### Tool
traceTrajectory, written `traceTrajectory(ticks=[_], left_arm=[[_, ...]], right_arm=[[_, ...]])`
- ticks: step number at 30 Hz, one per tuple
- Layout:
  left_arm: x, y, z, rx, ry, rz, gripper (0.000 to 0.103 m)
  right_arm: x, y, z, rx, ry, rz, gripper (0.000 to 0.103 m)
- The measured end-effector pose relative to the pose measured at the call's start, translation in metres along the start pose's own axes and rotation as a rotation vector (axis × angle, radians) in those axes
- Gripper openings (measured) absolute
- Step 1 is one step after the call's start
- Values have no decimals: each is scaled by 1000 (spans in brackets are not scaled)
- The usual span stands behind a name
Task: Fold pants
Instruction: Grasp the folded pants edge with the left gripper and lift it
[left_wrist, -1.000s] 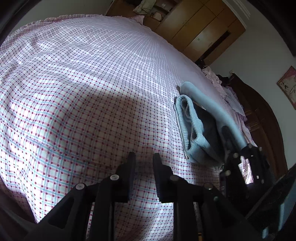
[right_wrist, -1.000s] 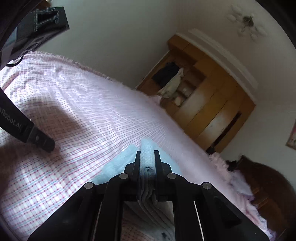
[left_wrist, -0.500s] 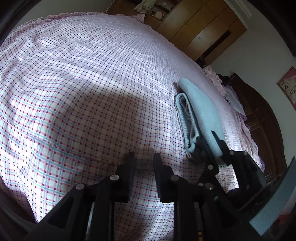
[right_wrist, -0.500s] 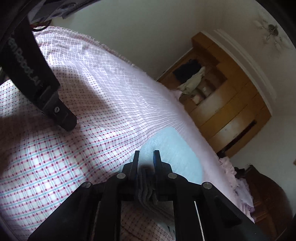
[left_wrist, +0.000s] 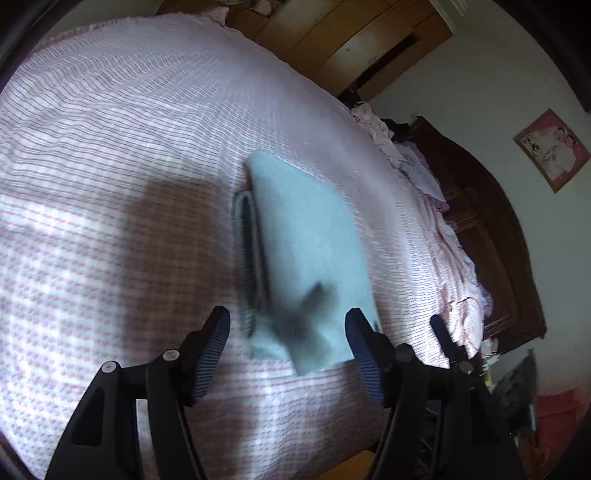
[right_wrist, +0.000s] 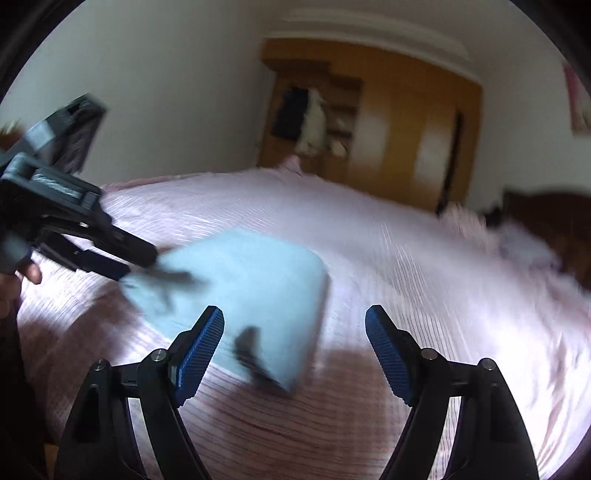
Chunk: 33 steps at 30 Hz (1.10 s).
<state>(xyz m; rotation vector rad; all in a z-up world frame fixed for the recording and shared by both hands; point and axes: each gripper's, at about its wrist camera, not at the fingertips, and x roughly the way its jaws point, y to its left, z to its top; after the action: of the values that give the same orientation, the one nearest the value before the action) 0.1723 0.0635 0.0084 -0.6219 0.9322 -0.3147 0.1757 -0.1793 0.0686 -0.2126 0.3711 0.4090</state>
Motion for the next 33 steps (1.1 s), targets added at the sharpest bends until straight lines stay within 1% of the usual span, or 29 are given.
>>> traceTrajectory(ticks=[1,4,5,7,8,9,10,12,14,15,17,22,25,26,27,28,31,33], left_arm=[[5,-1,5,-11,12,-12,68],[13,-7,15,-11,7,-15,67],[17,-9,18,-11,13,-9,65],[24,-11,22,-20,27,23,56],[25,-10,23,-23,24,42,40],[26,-11,24,-23,19,58,29],[24,-13,24,-22,8,58,29],[19,-14,26,-16,-9,47,21],[12,-16,29,-4,-20,68,18],[9,-18,31,2,-20,75,15],[3,-25,35,21,-26,68,12],[4,-61,42,81,-40,77,10],[1,-86,42,156,-50,123,10],[0,-94,43,173,-54,132,10],[0,-103,44,191,-53,144,10],[1,-108,44,201,-54,146,10],[1,-120,47,228,-55,125,10],[1,-124,49,225,-55,102,9]], right_arm=[[2,-9,-2,36,9,-2,73],[9,-26,-11,104,35,-17,73],[11,-29,-12,114,41,-16,73],[15,-35,-16,132,53,-19,73],[17,-40,-17,140,58,-19,73],[16,-43,-20,146,63,-18,73],[18,-45,-21,151,66,-19,73],[16,-43,-25,161,69,-18,73],[16,-46,-28,181,73,-20,73],[16,-47,-29,192,77,-17,73],[15,-47,-31,210,80,-17,73],[1,-45,-40,263,67,-48,73],[-10,-36,-44,288,42,-51,73],[-14,-32,-46,296,35,-43,74],[-17,-27,-46,297,27,-18,74],[-17,-20,-46,283,24,10,74],[-19,-2,-42,219,4,23,74],[-19,2,-37,208,-12,23,74]])
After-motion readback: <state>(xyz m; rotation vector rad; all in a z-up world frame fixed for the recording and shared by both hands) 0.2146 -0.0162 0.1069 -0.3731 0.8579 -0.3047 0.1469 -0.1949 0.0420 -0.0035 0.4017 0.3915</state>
